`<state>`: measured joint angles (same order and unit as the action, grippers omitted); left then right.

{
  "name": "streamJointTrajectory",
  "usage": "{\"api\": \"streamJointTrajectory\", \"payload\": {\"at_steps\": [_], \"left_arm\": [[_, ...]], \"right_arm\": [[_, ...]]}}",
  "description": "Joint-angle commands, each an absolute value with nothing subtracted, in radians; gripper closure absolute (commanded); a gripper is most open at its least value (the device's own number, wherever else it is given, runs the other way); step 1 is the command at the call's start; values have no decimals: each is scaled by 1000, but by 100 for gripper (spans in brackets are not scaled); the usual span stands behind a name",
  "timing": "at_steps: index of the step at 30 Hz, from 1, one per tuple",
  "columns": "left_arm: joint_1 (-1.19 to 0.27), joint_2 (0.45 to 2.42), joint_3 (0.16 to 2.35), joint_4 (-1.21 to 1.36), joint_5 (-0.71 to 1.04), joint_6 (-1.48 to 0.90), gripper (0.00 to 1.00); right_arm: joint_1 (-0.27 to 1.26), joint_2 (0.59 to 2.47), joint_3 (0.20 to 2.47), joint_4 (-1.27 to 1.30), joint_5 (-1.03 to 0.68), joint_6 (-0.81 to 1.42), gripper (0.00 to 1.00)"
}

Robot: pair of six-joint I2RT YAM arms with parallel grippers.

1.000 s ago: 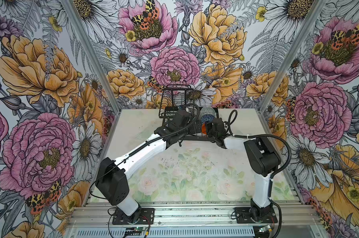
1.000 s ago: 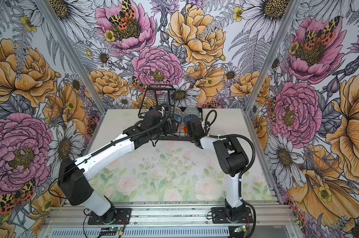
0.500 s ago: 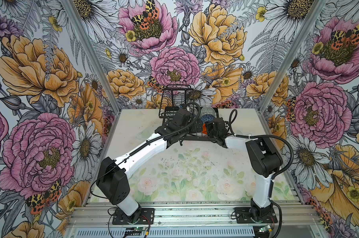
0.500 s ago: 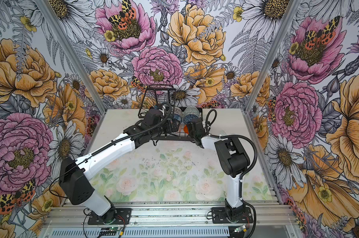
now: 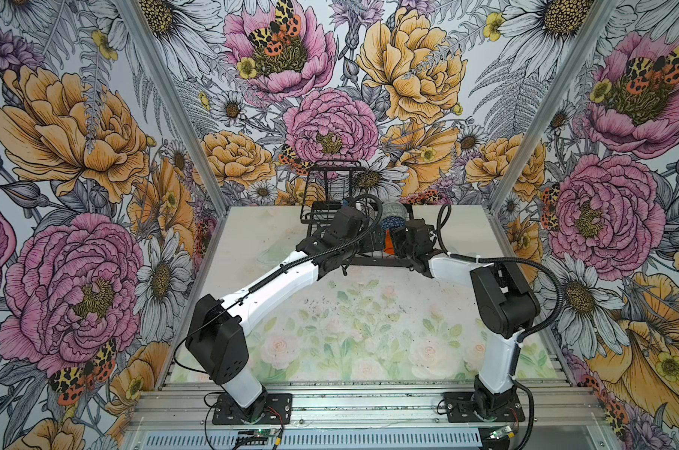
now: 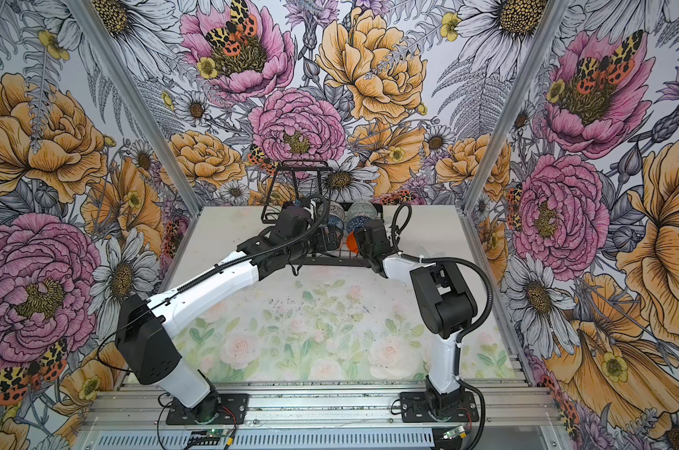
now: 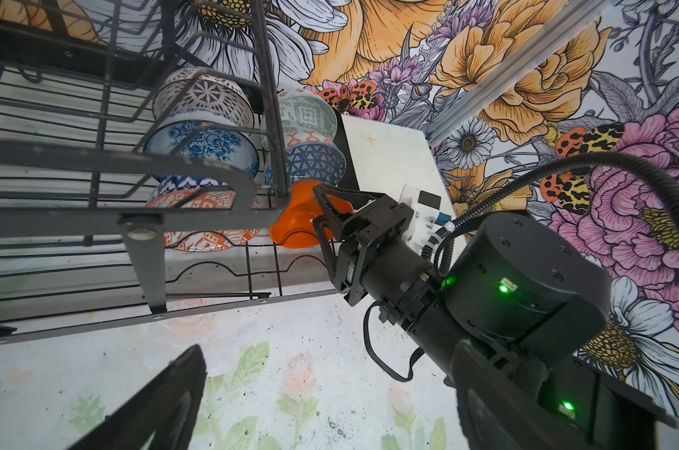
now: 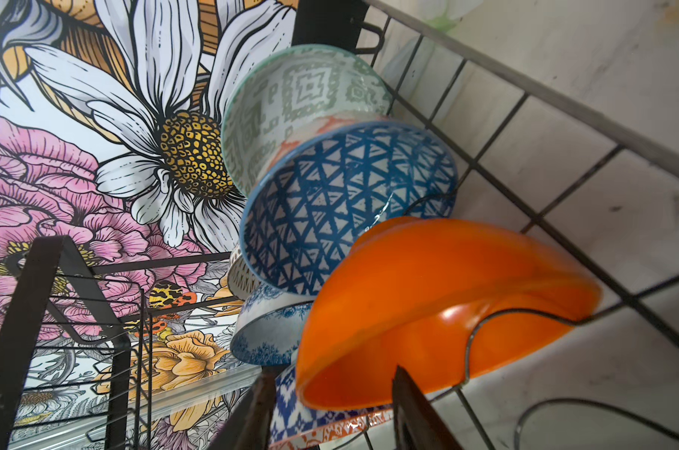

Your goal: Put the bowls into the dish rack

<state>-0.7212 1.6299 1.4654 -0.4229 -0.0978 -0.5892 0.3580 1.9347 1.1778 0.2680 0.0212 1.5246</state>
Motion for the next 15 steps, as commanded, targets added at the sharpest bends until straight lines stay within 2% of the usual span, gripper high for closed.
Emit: {"api": "streamJointTrajectory", "payload": {"at_steps": [1, 15], "left_arm": [[-729, 1632, 1491, -428, -117, -587, 1], [-730, 1636, 1496, -427, -125, -587, 1]], "right_arm": [[349, 1886, 1210, 252, 14, 1502, 50], [339, 1835, 1247, 179, 11, 1446, 48]]}}
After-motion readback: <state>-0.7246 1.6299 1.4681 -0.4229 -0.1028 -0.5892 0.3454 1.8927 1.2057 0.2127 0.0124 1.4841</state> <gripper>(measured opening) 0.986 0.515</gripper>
